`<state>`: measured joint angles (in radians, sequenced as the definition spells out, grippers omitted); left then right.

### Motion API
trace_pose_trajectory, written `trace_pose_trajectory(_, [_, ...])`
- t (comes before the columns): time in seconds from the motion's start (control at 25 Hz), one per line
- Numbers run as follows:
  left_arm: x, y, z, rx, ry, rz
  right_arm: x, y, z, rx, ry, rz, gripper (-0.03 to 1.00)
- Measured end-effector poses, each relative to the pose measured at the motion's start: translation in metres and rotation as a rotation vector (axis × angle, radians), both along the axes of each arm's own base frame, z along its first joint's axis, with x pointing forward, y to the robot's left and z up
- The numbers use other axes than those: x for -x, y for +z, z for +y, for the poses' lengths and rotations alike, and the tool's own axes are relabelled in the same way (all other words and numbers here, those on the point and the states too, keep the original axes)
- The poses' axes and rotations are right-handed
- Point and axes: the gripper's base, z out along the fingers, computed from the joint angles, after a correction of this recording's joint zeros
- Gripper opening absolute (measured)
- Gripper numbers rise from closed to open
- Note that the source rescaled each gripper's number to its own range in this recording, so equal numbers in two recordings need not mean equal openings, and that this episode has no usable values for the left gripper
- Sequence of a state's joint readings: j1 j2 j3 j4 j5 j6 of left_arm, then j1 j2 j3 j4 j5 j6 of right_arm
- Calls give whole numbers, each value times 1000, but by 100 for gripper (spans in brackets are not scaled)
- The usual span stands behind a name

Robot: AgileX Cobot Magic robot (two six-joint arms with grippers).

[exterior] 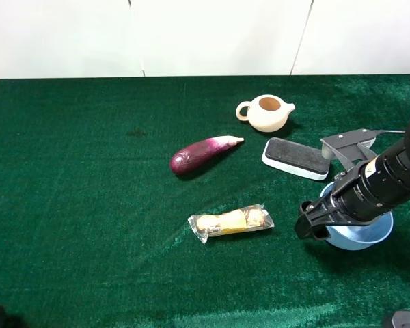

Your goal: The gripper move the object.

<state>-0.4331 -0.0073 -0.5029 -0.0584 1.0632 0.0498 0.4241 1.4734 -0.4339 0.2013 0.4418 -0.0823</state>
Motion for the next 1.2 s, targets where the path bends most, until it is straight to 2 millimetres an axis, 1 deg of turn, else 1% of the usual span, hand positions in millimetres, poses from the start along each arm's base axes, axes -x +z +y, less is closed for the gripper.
trace_pose_trajectory(0.16, [0, 0, 0, 0, 0, 0, 0, 2, 0, -3, -1, -8, 100])
trace_pose_trajectory(0.28, [0, 0, 0, 0, 0, 0, 0, 12, 0, -12, 8, -29, 100])
trace_pose_trajectory(0.44, [0, 0, 0, 0, 0, 0, 2, 38, -1, -34, 6, -80, 100])
trace_pose_trajectory(0.52, [0, 0, 0, 0, 0, 0, 6, 57, -2, -50, 12, -105, 100])
trace_pose_trajectory(0.6, [0, 0, 0, 0, 0, 0, 12, 79, -5, -70, 24, -152, 100])
trace_pose_trajectory(0.72, [0, 0, 0, 0, 0, 0, 27, 113, -12, -89, 45, -225, 100])
trace_pose_trajectory(0.76, [0, 0, 0, 0, 0, 0, 35, 127, -16, -95, 54, -258, 100])
trace_pose_trajectory(0.88, [0, 0, 0, 0, 0, 0, 60, 154, -29, -102, 60, -334, 100])
trace_pose_trajectory(0.92, [0, 0, 0, 0, 0, 0, 70, 160, -34, -107, 59, -362, 100])
trace_pose_trajectory(1.04, [0, 0, 0, 0, 0, 0, 99, 171, -48, -131, 48, -434, 100])
trace_pose_trajectory(1.2, [0, 0, 0, 0, 0, 0, 131, 176, -64, -144, 35, -503, 100])
